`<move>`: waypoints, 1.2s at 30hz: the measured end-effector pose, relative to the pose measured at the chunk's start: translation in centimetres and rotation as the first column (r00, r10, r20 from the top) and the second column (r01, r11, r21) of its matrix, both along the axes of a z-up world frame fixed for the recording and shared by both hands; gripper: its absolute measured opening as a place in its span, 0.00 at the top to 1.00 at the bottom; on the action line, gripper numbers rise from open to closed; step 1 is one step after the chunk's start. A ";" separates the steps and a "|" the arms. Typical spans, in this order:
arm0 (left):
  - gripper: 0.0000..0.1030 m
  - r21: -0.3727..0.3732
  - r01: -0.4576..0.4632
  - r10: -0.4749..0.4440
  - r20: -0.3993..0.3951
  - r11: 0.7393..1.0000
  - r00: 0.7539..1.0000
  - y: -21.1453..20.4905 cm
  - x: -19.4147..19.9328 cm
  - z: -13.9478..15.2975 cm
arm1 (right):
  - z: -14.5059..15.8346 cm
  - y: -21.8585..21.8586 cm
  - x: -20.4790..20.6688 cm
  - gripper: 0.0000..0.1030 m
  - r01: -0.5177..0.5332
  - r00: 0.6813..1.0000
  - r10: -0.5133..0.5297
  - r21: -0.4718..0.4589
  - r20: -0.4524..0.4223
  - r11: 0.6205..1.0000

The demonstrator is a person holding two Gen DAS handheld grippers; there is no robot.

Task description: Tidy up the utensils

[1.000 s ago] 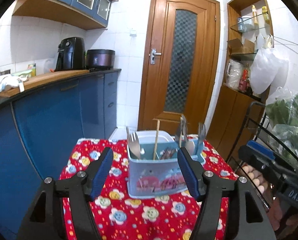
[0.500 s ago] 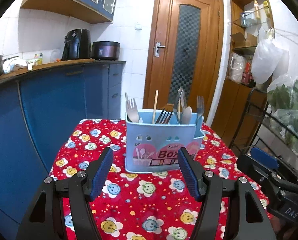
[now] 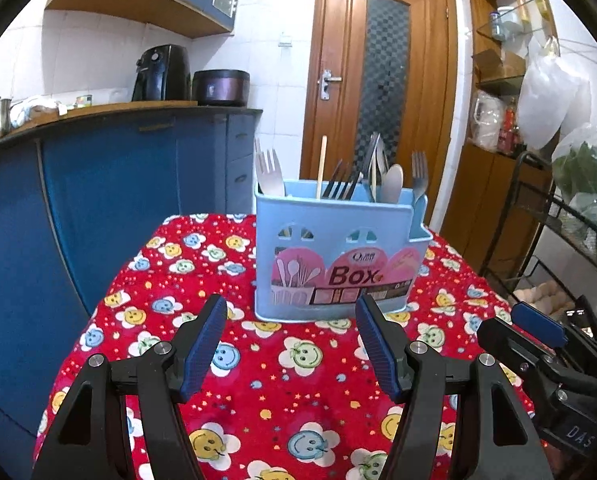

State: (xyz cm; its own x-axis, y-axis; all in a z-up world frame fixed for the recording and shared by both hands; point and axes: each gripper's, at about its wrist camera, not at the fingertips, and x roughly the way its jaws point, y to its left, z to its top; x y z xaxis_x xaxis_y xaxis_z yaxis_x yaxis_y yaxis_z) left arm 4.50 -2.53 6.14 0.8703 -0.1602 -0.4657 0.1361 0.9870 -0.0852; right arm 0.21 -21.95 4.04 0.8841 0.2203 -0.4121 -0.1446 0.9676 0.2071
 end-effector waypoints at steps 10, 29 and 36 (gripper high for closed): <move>0.34 0.017 -0.002 0.002 -0.018 1.000 1.000 -0.4 0.4 -1.0 | -0.9 -0.4 0.4 0.31 0.005 1.000 -0.004 0.013 -0.023 1.000; 0.34 0.025 -0.013 0.013 -0.007 1.000 1.000 -0.6 0.3 -1.3 | -1.3 -0.4 0.6 0.31 0.005 0.999 -0.004 0.018 -0.036 1.000; 0.34 0.020 -0.021 0.021 -0.004 1.000 1.000 -0.4 0.3 -1.2 | -1.3 -0.3 0.5 0.31 0.004 0.999 -0.004 0.016 -0.037 1.000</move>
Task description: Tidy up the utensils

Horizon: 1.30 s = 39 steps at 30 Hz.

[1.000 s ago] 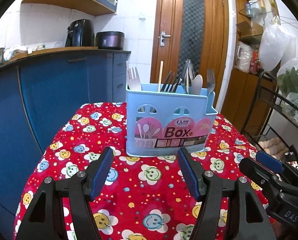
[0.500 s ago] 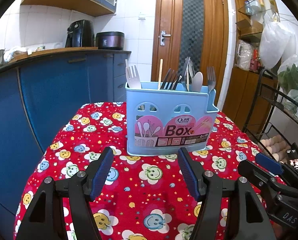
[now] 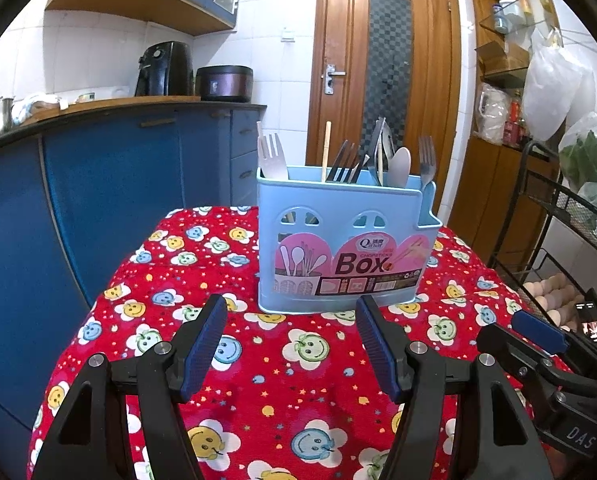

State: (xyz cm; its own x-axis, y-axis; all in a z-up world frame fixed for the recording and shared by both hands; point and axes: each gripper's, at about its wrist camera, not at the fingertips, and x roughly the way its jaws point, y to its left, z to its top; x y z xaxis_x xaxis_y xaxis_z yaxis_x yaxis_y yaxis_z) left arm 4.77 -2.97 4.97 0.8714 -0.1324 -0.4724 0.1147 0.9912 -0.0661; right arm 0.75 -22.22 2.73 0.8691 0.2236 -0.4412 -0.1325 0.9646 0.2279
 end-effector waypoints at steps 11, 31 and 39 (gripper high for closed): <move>0.34 0.000 -0.005 0.005 -0.004 1.000 1.000 0.0 0.1 -0.1 | 0.0 0.1 0.0 0.31 0.000 1.000 0.000 0.002 -0.001 1.000; 0.34 -0.002 -0.004 0.004 -0.002 1.000 1.000 0.0 0.1 -0.1 | 0.0 0.1 0.0 0.31 0.001 1.000 -0.001 0.002 -0.002 1.000; 0.34 -0.001 -0.004 0.004 -0.001 1.000 1.000 0.1 0.1 -0.1 | 0.0 0.2 -0.1 0.31 0.001 1.000 -0.001 0.003 -0.003 1.000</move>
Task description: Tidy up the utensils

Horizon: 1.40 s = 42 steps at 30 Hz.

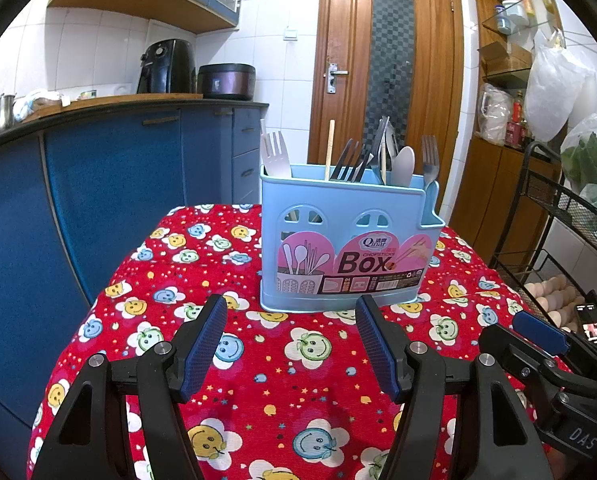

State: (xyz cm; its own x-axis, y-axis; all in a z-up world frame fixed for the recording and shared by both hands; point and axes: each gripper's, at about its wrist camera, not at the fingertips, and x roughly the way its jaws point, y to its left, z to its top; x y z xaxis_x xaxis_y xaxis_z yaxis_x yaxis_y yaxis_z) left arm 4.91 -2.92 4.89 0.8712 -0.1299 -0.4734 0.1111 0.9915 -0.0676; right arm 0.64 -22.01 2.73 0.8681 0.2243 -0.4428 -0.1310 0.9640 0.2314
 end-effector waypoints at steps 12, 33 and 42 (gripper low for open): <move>0.34 -0.001 -0.001 0.001 -0.004 1.000 1.000 -0.1 -0.1 -0.1 | 0.0 0.0 0.0 0.31 0.000 1.000 0.000 0.000 0.000 1.000; 0.34 -0.004 -0.003 0.003 -0.009 1.000 1.000 -0.1 -0.1 -0.3 | -0.1 0.1 0.0 0.31 -0.001 1.000 0.001 0.000 -0.002 1.000; 0.34 -0.009 -0.006 0.006 -0.019 1.000 1.000 -0.1 0.1 -0.5 | -0.2 0.1 -0.1 0.31 0.001 1.000 -0.001 0.003 -0.005 1.000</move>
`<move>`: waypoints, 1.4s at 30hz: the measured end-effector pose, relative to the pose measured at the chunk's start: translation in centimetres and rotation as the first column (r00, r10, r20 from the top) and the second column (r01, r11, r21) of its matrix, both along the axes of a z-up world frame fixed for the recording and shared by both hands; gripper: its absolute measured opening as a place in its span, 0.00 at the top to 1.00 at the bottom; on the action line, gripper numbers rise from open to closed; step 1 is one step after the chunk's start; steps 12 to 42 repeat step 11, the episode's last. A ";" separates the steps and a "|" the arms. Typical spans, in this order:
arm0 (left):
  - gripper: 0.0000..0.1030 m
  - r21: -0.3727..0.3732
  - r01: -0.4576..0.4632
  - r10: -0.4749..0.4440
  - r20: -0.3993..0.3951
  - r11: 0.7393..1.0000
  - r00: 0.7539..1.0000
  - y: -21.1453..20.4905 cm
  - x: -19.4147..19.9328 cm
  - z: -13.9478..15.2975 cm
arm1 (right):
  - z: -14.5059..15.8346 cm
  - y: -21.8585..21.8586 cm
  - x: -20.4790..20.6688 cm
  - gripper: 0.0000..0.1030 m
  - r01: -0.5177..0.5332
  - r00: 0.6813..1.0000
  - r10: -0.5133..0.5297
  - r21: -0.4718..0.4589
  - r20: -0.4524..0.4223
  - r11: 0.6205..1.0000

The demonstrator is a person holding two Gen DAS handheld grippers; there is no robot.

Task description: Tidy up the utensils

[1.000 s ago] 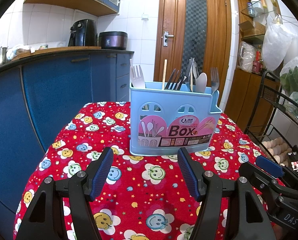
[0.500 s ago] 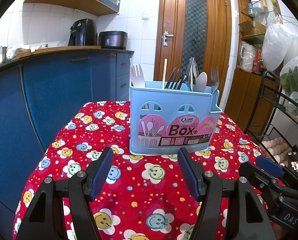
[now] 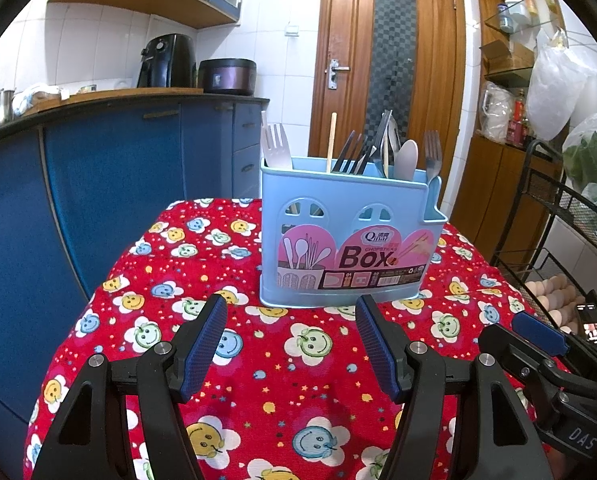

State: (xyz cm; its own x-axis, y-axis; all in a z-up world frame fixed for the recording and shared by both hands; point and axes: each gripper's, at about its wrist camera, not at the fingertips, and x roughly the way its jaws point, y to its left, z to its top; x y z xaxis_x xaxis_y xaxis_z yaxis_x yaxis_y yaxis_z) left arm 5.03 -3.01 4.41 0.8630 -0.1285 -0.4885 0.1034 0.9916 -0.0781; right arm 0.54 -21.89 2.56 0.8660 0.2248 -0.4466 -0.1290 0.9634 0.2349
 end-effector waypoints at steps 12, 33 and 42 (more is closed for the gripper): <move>0.34 0.003 -0.001 0.001 -0.002 1.000 1.000 0.0 0.0 0.0 | 0.0 -0.2 0.2 0.31 -0.001 1.000 0.001 0.000 0.000 1.000; 0.34 0.003 -0.001 0.001 -0.002 1.000 1.000 0.0 0.0 0.0 | 0.0 -0.2 0.2 0.31 -0.001 1.000 0.001 0.000 0.000 1.000; 0.34 0.003 -0.001 0.001 -0.002 1.000 1.000 0.0 0.0 0.0 | 0.0 -0.2 0.2 0.31 -0.001 1.000 0.001 0.000 0.000 1.000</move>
